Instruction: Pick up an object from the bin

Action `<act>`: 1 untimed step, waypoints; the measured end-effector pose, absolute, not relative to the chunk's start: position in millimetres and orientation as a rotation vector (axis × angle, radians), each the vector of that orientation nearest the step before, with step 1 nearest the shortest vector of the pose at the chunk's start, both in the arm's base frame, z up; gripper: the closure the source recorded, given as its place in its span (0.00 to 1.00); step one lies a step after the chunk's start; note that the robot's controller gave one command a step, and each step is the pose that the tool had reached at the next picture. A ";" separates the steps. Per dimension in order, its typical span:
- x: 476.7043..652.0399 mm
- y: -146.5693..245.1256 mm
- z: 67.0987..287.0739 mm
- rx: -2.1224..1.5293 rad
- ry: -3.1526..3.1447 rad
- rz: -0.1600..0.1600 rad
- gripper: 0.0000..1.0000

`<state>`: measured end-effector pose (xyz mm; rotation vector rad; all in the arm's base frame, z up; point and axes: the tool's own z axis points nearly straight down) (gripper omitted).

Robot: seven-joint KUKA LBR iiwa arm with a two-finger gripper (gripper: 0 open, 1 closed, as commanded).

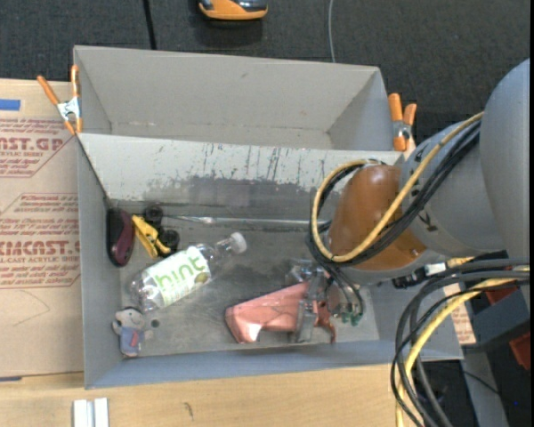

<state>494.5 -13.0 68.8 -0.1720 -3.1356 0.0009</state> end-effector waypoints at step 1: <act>494.5 -13.0 68.8 -0.172 -3.136 0.001 1.00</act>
Offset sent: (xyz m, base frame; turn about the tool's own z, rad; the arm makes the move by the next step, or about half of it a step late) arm 0.0280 0.0138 0.1622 -0.0281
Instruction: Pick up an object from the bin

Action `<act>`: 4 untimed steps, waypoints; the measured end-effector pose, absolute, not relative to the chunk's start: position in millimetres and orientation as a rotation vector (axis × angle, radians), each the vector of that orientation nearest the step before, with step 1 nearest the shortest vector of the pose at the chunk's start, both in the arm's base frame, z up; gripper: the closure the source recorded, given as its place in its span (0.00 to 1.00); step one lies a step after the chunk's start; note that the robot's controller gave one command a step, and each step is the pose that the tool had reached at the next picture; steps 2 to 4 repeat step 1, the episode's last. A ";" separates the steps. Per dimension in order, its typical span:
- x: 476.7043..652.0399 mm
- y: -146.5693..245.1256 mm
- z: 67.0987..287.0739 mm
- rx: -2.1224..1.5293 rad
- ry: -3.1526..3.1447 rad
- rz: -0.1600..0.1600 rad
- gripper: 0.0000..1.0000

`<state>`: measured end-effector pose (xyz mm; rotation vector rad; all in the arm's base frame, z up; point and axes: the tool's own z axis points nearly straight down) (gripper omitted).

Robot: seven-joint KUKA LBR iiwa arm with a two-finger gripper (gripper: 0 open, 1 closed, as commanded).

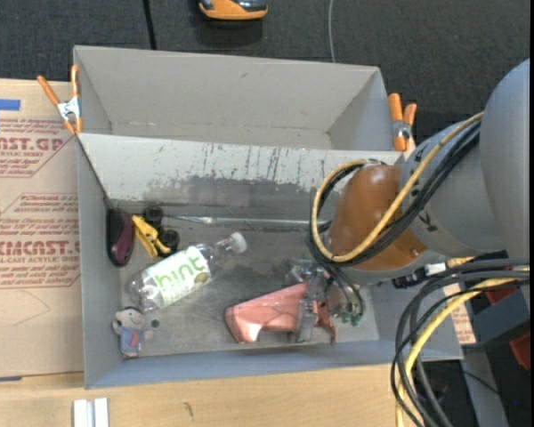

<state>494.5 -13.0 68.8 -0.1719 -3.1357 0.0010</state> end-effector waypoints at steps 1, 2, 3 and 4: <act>522.1 1.3 229.1 -0.125 -3.138 0.000 1.00; 522.1 1.3 229.1 -0.125 -3.138 0.000 1.00; 522.1 1.3 229.1 -0.125 -3.138 0.000 1.00; 522.1 1.3 229.1 -0.125 -3.138 0.000 1.00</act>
Offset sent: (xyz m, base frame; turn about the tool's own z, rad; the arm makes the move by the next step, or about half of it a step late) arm 0.0000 0.0000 0.0000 0.0000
